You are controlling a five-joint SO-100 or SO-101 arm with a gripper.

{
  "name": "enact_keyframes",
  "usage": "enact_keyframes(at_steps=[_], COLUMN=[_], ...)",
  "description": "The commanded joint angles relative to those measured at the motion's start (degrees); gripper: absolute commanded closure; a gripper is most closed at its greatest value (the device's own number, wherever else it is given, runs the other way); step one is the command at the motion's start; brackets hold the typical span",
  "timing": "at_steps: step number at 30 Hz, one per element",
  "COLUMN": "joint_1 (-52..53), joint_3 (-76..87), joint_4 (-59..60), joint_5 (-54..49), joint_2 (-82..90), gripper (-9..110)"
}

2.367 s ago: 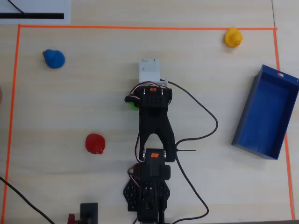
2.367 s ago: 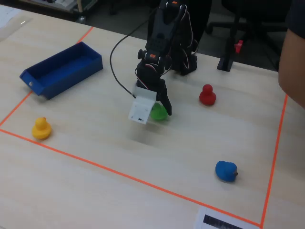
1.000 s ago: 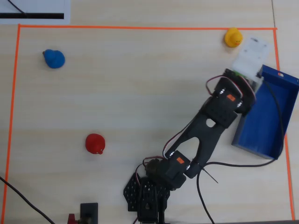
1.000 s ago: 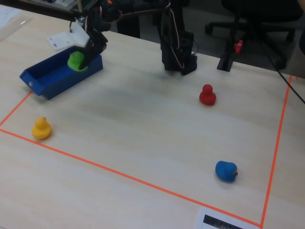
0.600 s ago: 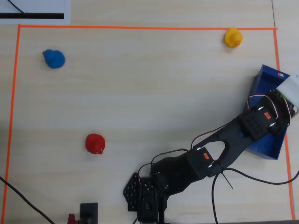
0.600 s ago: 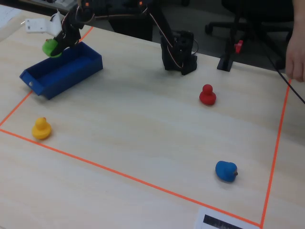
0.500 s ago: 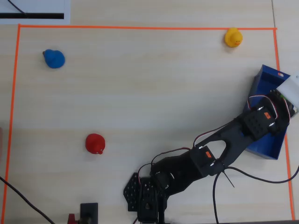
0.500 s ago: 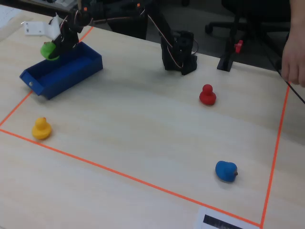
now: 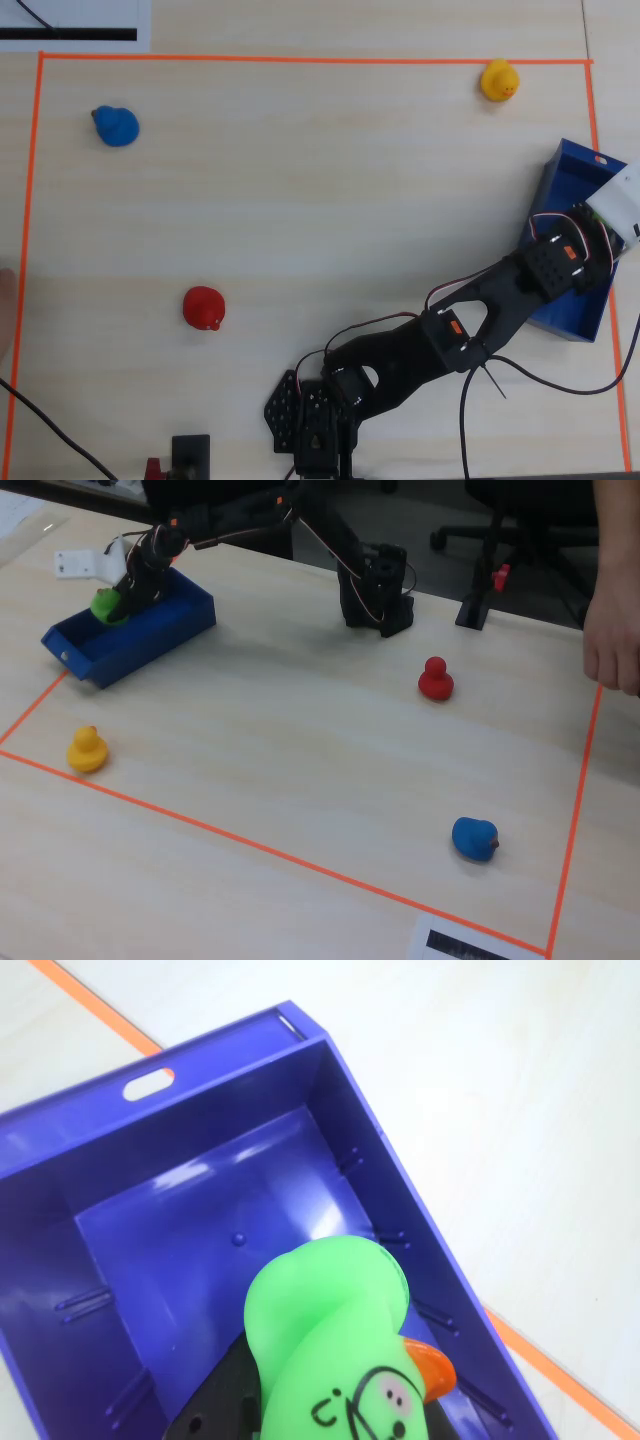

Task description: Grasp green duck and put it into box.

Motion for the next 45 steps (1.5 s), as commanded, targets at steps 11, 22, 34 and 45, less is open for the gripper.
enact_keyframes(at_steps=[11,22,34,45], joint_1=[-3.2,-3.2,-9.3,-27.2], joint_3=[6.1,2.9,-9.6,37.9], joint_4=[-5.4,-1.3,11.1,31.5], joint_5=[-1.1,0.4,20.7,16.3], joint_2=[4.5,6.2,19.8,62.0], gripper=[80,71,97,101])
